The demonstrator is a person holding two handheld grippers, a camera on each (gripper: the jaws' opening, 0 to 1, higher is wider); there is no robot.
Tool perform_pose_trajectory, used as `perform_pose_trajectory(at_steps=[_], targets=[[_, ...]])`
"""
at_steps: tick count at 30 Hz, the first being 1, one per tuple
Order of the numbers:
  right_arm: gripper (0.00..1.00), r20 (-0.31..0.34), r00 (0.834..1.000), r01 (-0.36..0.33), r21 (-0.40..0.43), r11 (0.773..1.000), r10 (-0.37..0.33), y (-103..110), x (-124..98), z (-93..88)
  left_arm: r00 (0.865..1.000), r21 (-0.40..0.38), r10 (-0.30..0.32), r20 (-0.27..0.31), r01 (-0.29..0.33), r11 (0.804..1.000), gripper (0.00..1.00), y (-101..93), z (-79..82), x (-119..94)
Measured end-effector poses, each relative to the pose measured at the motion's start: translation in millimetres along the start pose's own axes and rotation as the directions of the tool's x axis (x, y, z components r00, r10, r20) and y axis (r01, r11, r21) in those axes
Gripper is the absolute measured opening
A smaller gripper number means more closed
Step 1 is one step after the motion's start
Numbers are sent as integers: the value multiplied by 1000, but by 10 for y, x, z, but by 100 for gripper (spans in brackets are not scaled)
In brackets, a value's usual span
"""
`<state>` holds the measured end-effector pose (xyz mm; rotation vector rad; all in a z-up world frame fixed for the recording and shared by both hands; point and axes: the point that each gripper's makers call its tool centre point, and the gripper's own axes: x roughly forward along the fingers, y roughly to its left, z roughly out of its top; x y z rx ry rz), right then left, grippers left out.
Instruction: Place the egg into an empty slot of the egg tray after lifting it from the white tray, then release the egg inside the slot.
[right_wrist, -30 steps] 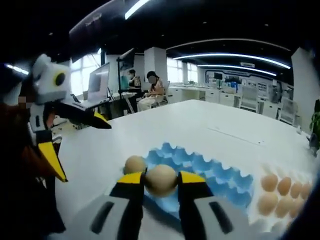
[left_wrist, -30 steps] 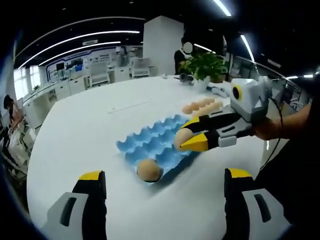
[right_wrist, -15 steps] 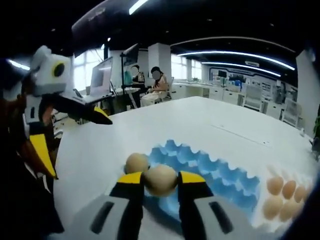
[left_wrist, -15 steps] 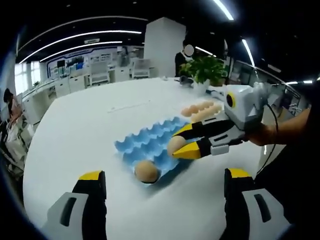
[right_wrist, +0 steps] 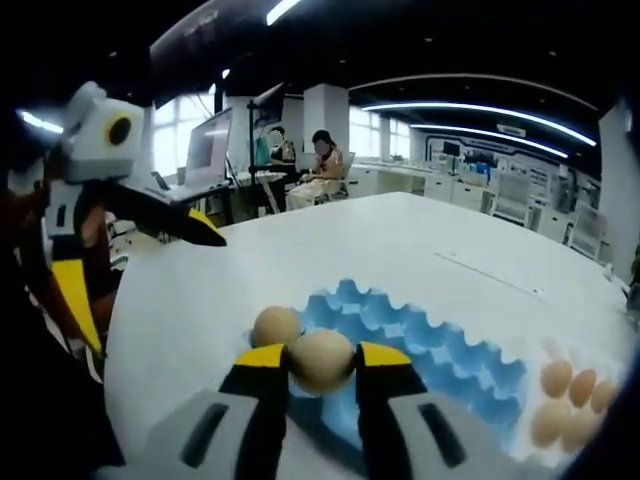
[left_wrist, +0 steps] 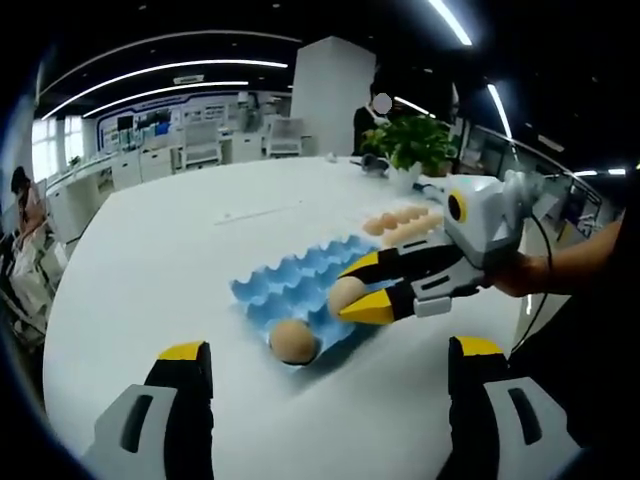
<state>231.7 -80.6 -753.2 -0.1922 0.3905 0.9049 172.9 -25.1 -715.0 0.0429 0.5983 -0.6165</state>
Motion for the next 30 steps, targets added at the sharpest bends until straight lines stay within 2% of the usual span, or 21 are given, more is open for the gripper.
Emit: perform_pose_trajectory(at_steps=[30], targets=[[26, -44, 999, -31, 9, 999, 31, 56, 143, -154, 1000, -9, 2, -3, -2, 1000, 99, 25, -15, -2]])
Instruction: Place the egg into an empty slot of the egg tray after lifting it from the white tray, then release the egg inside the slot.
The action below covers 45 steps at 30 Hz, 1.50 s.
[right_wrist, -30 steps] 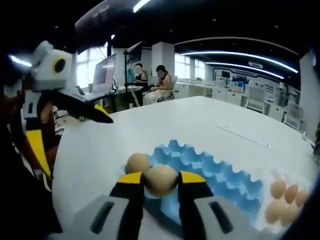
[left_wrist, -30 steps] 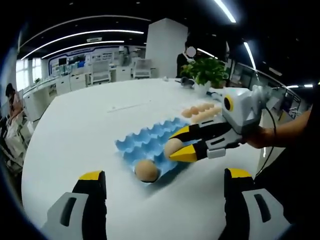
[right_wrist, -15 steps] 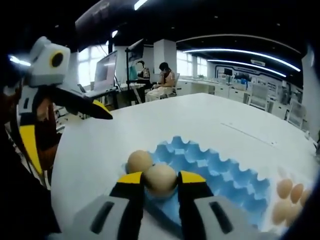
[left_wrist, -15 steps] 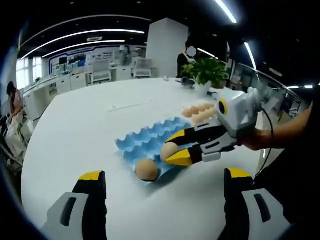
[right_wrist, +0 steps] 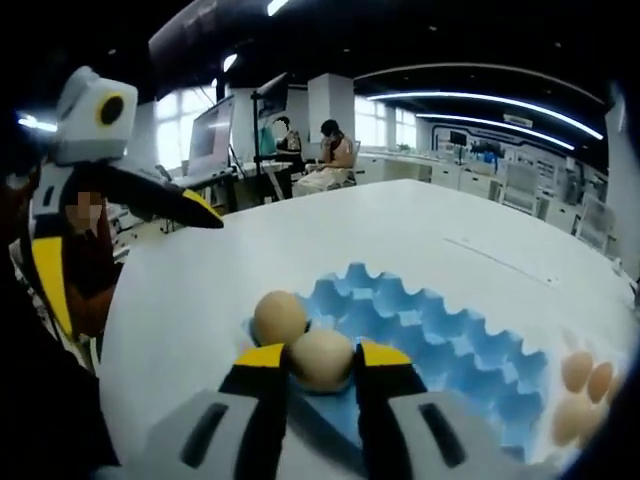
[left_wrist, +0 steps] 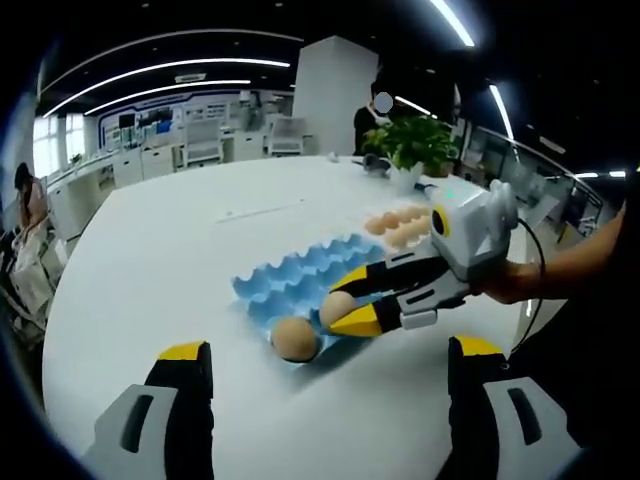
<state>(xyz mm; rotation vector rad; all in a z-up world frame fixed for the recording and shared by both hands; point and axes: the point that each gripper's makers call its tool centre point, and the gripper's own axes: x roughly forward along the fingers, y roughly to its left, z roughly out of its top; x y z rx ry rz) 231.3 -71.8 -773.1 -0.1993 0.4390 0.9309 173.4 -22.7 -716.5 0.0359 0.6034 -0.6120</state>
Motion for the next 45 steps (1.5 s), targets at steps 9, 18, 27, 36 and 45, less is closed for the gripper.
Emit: perform_pose_trajectory(at_steps=[9, 18, 27, 36, 45], targets=[[26, 13, 1000, -4, -25, 1000, 4, 29, -7, -8, 1000, -2, 3, -10, -3, 1000, 99, 23, -15, 13], [27, 10, 1000, -11, -60, 998, 12, 63, -1, -27, 1000, 2, -4, 4, 4, 1000, 98, 15, 33, 20], [26, 12, 1000, -12, -87, 996, 13, 84, -19, -56, 1000, 8, -8, 1, 8, 1000, 98, -1, 22, 18], [28, 4, 1000, -8, -32, 999, 8, 63, -112, -108, 1000, 7, -12, 5, 11, 1000, 98, -15, 42, 21], [26, 53, 995, 83, 57, 995, -86, -209, -434, -70, 1000, -17, -14, 16, 14, 1000, 98, -8, 54, 8]])
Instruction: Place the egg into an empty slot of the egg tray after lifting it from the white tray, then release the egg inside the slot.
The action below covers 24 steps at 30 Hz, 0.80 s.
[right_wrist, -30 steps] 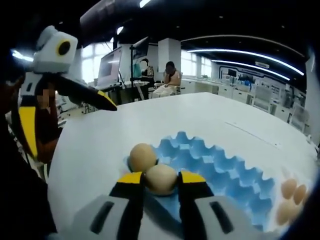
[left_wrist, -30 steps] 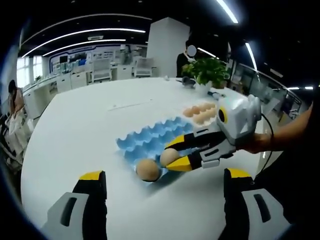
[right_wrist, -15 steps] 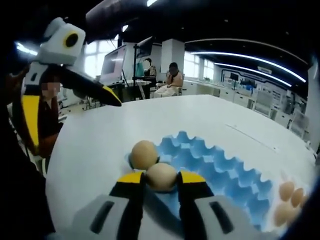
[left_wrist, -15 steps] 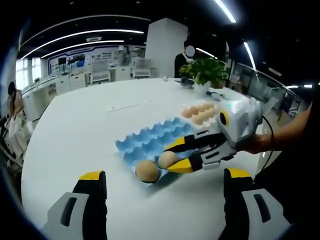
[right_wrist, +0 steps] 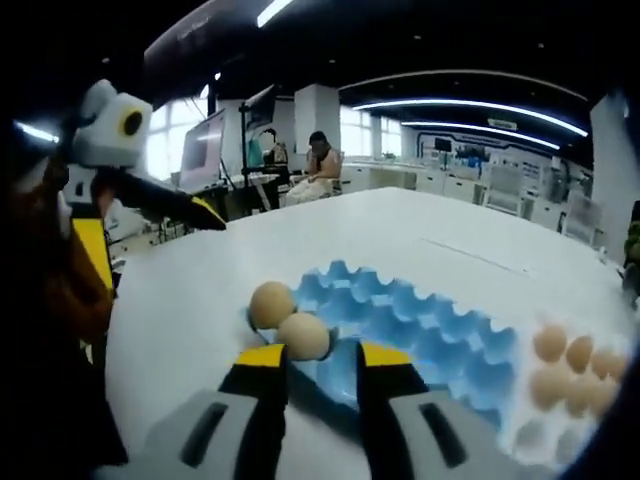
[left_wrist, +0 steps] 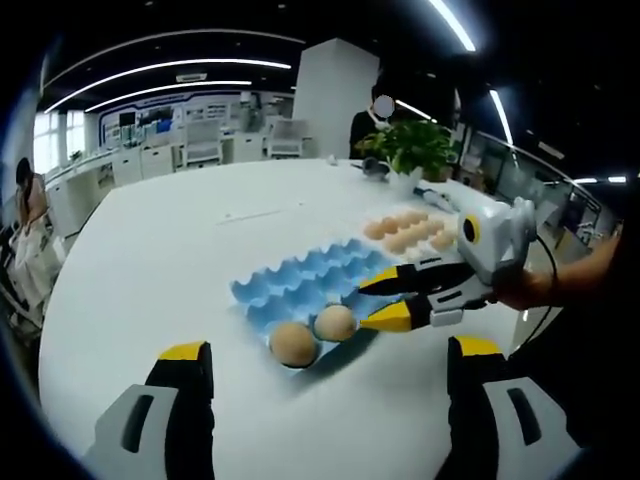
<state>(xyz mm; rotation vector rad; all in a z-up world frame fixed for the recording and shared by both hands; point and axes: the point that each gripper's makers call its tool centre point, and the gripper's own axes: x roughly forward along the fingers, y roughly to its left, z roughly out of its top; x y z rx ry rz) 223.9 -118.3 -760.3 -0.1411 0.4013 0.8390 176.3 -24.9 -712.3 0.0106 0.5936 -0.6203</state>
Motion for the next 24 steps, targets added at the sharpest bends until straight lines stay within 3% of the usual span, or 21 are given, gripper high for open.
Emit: perform_pose_trajectory(at_steps=[7, 11, 14, 16, 17, 18, 20, 22, 24], targets=[[26, 6, 993, 113, 77, 991, -114, -342, -247, -81, 1000, -2, -3, -5, 3, 1000, 98, -10, -3, 7], [26, 10, 971, 235, 110, 966, -237, -715, -522, -137, 1000, -3, -6, -1, 6, 1000, 98, -13, 11, 3], [27, -5, 937, 345, 155, 926, -348, -1042, -770, -229, 1000, -2, -4, -2, 4, 1000, 98, -4, 8, 0], [27, -9, 898, 434, 188, 881, -440, -1300, -1003, -286, 1000, -2, -4, -3, 4, 1000, 97, -1, 6, 1], [27, -9, 889, 450, 194, 872, -457, -1344, -1047, -294, 1000, -2, -3, -3, 3, 1000, 97, 0, 7, 1], [27, -10, 866, 491, 207, 846, -500, -1459, -1171, -319, 1000, -3, -2, -3, 2, 1000, 98, 3, 8, 1], [27, -19, 836, 538, 215, 815, -548, -1586, -1309, -363, 1000, -3, -1, -2, 1, 1000, 98, 7, 10, 0], [28, -34, 790, 603, 228, 765, -612, -1753, -1493, -433, 1000, 0, 1, -3, -1, 1000, 98, 13, 7, 0], [30, -40, 758, 638, 259, 726, -652, -1866, -1605, -478, 1000, 2, 2, -3, -2, 1000, 98, 13, 8, -3]])
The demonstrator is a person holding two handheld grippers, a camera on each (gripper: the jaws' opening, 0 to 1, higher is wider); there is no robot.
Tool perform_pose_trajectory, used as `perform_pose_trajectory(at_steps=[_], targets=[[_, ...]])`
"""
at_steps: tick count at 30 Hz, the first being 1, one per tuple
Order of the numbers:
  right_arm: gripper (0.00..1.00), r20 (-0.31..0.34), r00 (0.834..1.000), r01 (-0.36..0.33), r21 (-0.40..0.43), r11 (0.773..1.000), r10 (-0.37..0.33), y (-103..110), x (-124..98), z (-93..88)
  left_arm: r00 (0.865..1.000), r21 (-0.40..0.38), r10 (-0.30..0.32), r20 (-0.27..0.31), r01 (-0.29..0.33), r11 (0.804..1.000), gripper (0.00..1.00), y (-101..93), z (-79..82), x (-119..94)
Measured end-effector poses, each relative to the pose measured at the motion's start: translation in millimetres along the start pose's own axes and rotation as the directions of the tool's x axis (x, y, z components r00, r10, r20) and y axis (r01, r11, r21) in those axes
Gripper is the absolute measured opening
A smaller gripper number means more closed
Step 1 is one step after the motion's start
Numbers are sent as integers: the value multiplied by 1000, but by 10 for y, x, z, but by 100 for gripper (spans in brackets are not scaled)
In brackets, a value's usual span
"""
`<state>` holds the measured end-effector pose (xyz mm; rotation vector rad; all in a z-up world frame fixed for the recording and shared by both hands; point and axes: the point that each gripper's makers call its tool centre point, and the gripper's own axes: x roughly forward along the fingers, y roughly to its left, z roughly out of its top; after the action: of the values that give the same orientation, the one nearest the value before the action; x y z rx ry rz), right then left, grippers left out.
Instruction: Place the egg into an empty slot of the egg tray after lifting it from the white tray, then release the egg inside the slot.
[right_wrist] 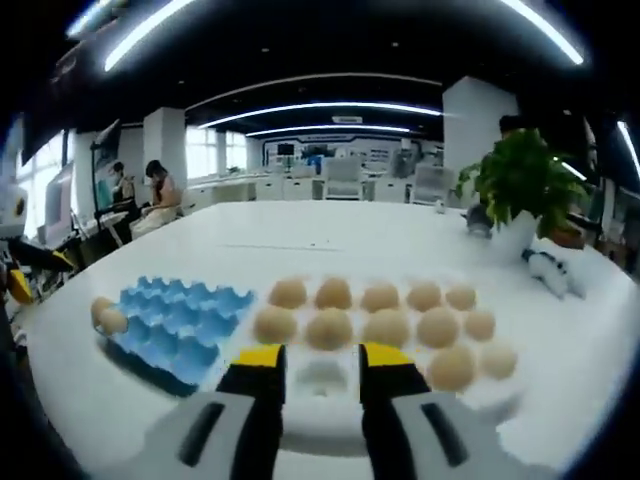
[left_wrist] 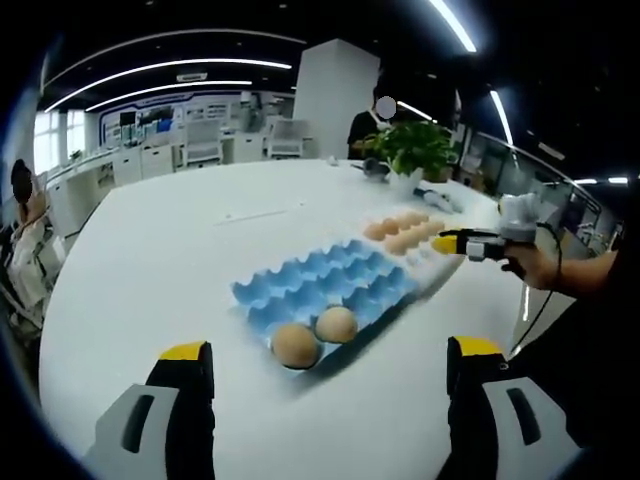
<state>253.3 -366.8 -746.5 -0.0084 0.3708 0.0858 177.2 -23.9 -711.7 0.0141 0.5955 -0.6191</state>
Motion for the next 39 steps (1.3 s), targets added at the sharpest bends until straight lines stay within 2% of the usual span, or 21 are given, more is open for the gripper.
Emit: perform_pose_trajectory(at_steps=[5, 9, 17, 19, 26, 29, 39], targets=[[33, -12, 997, 79, 71, 994, -78, -276, 39, -71, 1000, 0, 5, 4, -5, 1000, 97, 9, 12, -7], [34, -27, 994, 112, 74, 991, -110, -380, 103, -123, 1000, 0, 12, 8, -12, 1000, 97, 21, 21, -16], [33, -88, 993, 90, 59, 994, -85, -306, 236, -296, 1000, -13, 18, 13, -17, 1000, 97, 35, 21, -35], [33, -66, 994, 93, 22, 995, -91, -300, 228, -284, 1000, -11, 19, 9, -19, 1000, 97, 39, 12, -36], [33, -68, 994, 86, 9, 996, -85, -289, 234, -288, 1000, -6, 17, 6, -17, 1000, 97, 42, 10, -29], [27, -59, 996, 68, -7, 998, -69, -279, 244, -281, 1000, -7, 12, 12, -12, 1000, 97, 34, 28, -21], [26, -52, 996, 69, 17, 997, -68, -291, 231, -293, 1000, -4, 6, 16, -5, 1000, 97, 20, 32, -23]])
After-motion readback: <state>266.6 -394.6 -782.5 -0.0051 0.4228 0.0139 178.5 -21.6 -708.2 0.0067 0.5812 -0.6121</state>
